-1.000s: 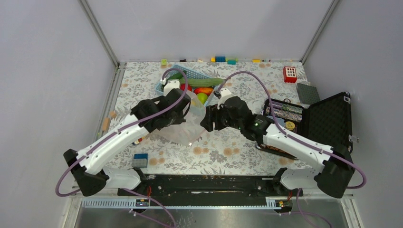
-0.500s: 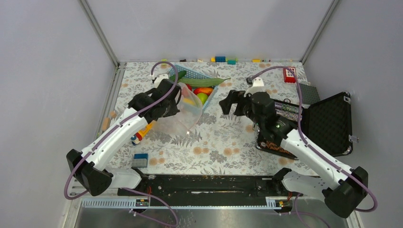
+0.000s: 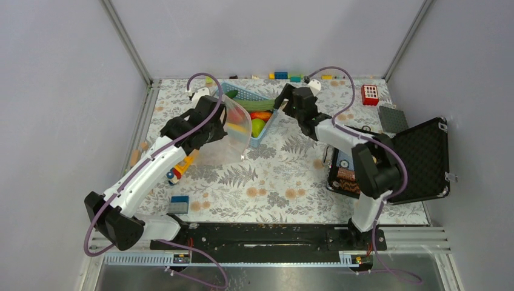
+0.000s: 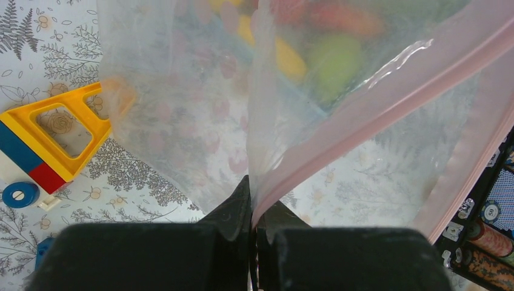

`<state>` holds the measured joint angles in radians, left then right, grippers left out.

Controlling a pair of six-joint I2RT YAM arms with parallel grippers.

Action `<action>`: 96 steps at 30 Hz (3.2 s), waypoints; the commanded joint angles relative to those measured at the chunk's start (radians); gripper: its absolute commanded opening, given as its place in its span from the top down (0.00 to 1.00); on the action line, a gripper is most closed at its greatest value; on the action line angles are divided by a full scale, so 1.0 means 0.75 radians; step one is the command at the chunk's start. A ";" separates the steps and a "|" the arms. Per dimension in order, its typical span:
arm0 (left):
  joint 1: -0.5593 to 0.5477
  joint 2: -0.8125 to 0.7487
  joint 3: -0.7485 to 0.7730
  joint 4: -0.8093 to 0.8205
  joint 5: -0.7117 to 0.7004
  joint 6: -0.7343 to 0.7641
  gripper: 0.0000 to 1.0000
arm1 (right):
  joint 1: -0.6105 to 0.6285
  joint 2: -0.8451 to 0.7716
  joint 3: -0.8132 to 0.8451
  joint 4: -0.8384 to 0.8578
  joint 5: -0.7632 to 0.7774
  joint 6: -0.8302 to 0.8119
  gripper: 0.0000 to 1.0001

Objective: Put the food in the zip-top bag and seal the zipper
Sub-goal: Pick up the fake vegetable from the bin, then place the fake vegetable in the zipper food storage bag.

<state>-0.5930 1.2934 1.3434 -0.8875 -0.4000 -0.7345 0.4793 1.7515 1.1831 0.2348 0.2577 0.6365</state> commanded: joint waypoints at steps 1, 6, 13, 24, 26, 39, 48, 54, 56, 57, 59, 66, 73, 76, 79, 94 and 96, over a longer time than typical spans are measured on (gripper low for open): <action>0.018 -0.020 -0.011 0.075 -0.008 0.025 1.00 | -0.018 0.180 0.190 0.173 0.115 0.118 0.06; 0.022 -0.011 -0.016 0.091 0.016 0.037 1.00 | -0.028 0.310 0.279 0.195 0.120 0.165 0.10; 0.025 0.003 -0.030 0.107 0.038 0.038 1.00 | -0.042 0.386 0.330 0.238 0.101 0.192 0.24; 0.024 -0.010 -0.045 0.115 0.038 0.013 1.00 | -0.052 0.409 0.342 0.227 0.032 0.249 0.58; 0.025 -0.018 -0.056 0.120 0.043 0.008 1.00 | -0.052 0.399 0.336 0.227 0.027 0.235 0.65; 0.024 -0.027 -0.096 0.138 0.081 -0.013 1.00 | -0.050 0.059 0.150 0.335 -0.088 0.110 1.00; 0.025 -0.021 -0.085 0.135 0.125 -0.045 1.00 | -0.050 -0.371 -0.011 0.345 -0.163 -0.011 1.00; 0.024 0.000 -0.079 0.121 0.156 -0.056 1.00 | -0.050 -0.639 -0.060 0.292 -0.274 -0.079 1.00; 0.024 0.010 -0.068 0.105 0.163 -0.057 1.00 | -0.050 -0.720 -0.077 0.284 -0.297 -0.100 1.00; 0.024 0.014 -0.062 0.100 0.171 -0.054 1.00 | -0.050 -0.757 -0.078 0.275 -0.307 -0.112 1.00; 0.024 0.017 -0.058 0.097 0.185 -0.054 1.00 | -0.050 -0.832 -0.074 0.242 -0.319 -0.142 1.00; 0.024 0.029 -0.052 0.092 0.209 -0.061 1.00 | -0.050 -0.996 -0.018 0.100 -0.288 -0.265 1.00; 0.025 0.072 -0.004 0.074 0.249 -0.062 1.00 | -0.046 -1.029 0.104 -0.067 -0.339 -0.287 1.00; 0.025 0.088 0.002 0.071 0.247 -0.068 1.00 | -0.044 -1.057 0.123 -0.086 -0.339 -0.304 1.00; 0.024 0.106 0.006 0.071 0.248 -0.068 1.00 | -0.041 -1.094 0.136 -0.114 -0.340 -0.333 1.00; 0.025 0.169 0.036 0.068 0.293 -0.059 1.00 | -0.040 -1.136 0.163 -0.105 -0.583 -0.232 1.00; 0.025 0.173 0.043 0.068 0.304 -0.056 1.00 | -0.038 -1.123 0.154 -0.087 -0.612 -0.207 1.00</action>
<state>-0.5808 1.4185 1.3228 -0.8467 -0.2028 -0.7784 0.4450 0.9016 1.2583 0.0956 -0.1192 0.4305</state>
